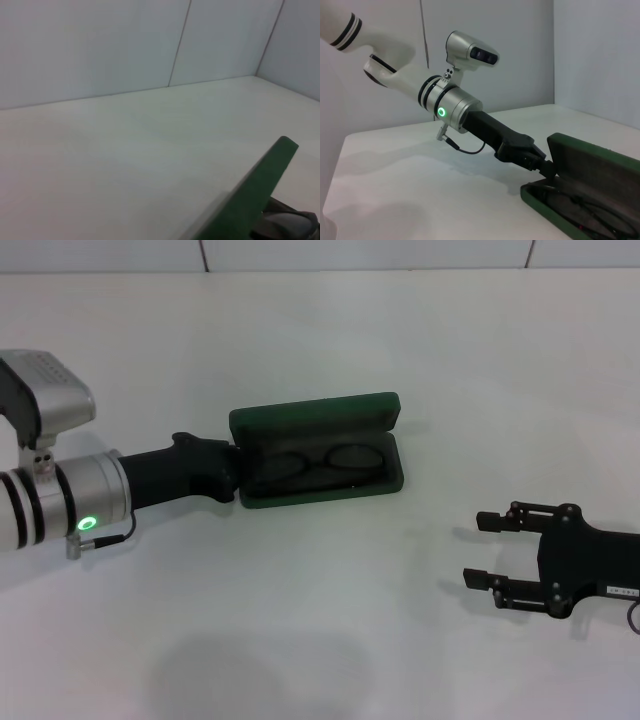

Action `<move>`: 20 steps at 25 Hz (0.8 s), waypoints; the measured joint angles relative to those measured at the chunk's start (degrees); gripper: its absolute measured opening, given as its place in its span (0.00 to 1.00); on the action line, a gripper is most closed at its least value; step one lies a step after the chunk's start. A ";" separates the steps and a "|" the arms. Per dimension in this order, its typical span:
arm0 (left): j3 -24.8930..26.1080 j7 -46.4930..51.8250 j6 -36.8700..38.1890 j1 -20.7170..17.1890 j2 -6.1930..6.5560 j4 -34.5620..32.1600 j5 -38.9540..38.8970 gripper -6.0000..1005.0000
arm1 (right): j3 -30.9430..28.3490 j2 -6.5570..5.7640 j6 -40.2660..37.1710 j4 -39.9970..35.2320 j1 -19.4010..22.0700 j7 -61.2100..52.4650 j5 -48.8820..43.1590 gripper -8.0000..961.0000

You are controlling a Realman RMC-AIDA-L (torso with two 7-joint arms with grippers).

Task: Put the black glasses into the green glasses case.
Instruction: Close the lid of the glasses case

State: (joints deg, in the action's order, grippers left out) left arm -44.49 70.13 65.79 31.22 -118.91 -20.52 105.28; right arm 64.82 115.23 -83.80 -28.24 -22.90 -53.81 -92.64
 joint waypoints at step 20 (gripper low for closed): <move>0.20 0.57 -5.78 0.26 0.68 -3.62 0.05 0.04 | -0.23 0.00 -0.05 0.00 0.06 -0.26 0.32 0.68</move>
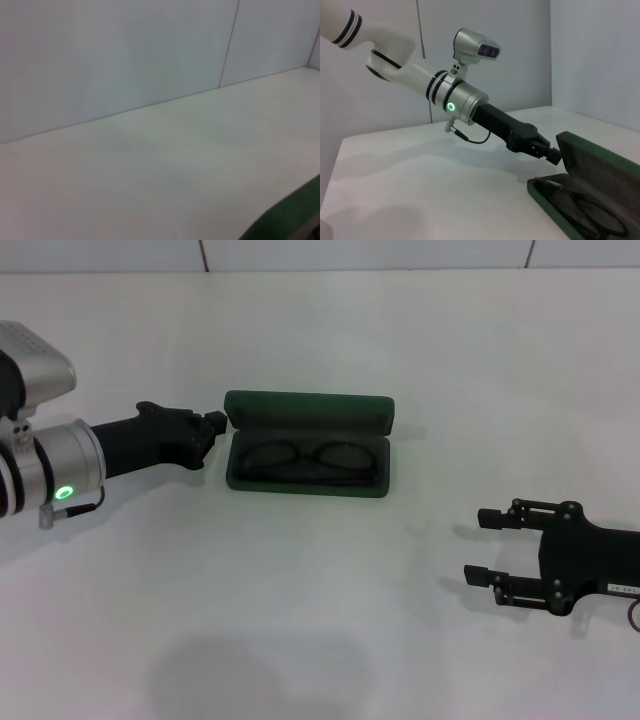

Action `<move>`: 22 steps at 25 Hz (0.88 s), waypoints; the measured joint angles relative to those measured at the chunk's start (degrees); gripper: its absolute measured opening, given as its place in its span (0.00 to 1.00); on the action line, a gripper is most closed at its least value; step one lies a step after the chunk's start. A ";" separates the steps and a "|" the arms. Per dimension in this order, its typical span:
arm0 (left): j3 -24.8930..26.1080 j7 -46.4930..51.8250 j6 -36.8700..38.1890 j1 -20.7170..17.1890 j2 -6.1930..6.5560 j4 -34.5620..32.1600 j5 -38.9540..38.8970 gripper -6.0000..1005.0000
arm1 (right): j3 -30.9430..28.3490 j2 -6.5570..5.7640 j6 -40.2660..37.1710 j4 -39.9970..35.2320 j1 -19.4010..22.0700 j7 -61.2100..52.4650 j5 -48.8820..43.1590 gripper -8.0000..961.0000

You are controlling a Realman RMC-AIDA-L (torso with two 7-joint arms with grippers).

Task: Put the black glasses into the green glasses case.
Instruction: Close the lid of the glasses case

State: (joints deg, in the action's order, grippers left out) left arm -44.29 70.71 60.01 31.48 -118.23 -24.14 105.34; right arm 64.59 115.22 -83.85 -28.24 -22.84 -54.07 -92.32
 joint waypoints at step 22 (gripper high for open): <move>-0.17 2.81 5.83 -1.21 -0.22 -0.04 0.46 0.04 | -0.03 0.08 -0.92 0.04 0.95 -0.08 0.22 0.68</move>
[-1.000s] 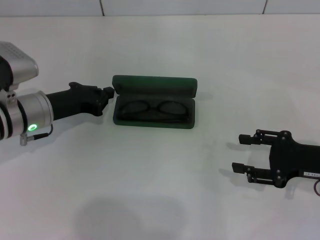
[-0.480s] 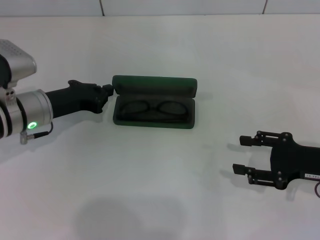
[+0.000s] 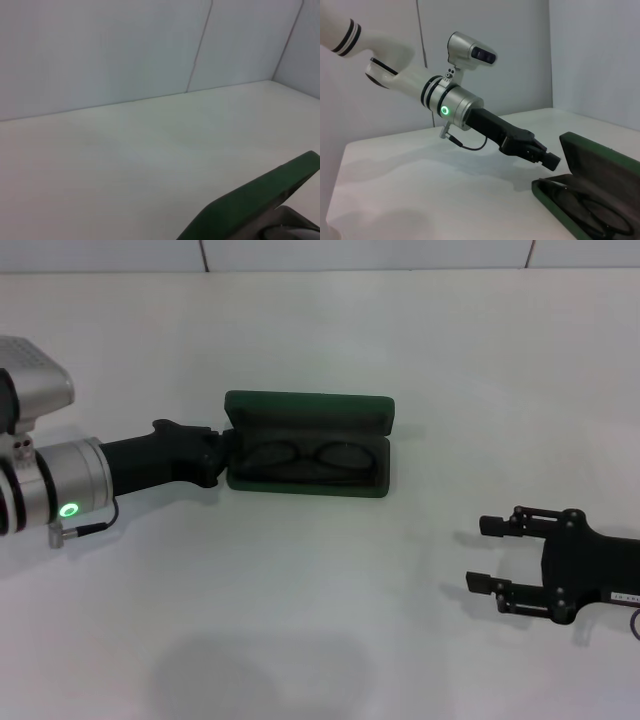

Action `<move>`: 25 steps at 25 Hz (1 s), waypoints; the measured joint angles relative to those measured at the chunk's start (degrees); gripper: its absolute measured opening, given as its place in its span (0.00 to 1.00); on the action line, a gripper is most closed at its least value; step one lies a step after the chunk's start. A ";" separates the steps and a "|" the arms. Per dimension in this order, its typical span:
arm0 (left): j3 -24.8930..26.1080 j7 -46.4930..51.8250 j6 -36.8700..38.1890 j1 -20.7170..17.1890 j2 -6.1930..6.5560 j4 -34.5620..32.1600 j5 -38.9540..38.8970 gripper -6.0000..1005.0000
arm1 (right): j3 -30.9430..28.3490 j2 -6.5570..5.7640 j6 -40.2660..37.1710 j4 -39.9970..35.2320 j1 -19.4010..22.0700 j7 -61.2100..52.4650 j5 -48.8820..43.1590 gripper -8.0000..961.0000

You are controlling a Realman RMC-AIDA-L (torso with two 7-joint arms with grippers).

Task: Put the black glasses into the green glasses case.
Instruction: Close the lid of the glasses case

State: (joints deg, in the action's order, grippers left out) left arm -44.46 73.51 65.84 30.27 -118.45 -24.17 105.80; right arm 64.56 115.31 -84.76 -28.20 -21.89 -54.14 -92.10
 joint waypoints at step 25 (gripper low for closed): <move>-0.52 -0.31 -6.71 2.51 -0.76 0.00 0.07 0.04 | 0.03 0.10 0.00 -0.19 -0.53 0.02 0.02 0.68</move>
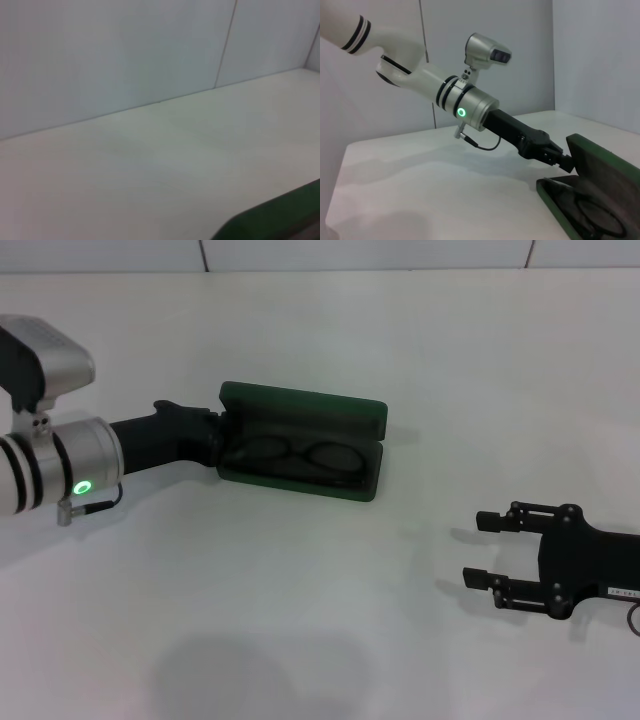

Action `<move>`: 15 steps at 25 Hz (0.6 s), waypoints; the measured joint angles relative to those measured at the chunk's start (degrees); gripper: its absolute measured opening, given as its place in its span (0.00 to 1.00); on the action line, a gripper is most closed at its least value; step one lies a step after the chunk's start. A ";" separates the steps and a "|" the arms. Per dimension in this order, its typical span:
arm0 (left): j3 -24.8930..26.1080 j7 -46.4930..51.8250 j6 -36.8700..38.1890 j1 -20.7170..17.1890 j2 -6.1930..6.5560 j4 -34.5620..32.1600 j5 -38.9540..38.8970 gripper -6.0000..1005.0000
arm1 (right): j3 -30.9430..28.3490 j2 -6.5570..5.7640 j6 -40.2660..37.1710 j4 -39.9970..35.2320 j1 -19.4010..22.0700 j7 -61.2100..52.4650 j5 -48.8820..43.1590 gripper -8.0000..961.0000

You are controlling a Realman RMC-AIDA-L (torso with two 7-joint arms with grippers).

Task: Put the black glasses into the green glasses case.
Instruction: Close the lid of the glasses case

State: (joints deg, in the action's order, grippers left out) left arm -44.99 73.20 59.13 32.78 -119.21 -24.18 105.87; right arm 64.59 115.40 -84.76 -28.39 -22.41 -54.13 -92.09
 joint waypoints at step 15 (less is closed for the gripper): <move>-0.84 17.77 19.12 -12.88 -0.47 -15.26 -8.86 0.05 | -1.45 0.00 -0.06 0.14 0.54 0.05 0.15 0.68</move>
State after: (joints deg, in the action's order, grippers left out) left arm -45.83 90.97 78.25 19.90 -119.69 -39.43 97.00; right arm 63.14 115.40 -84.82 -28.25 -21.87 -54.08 -91.94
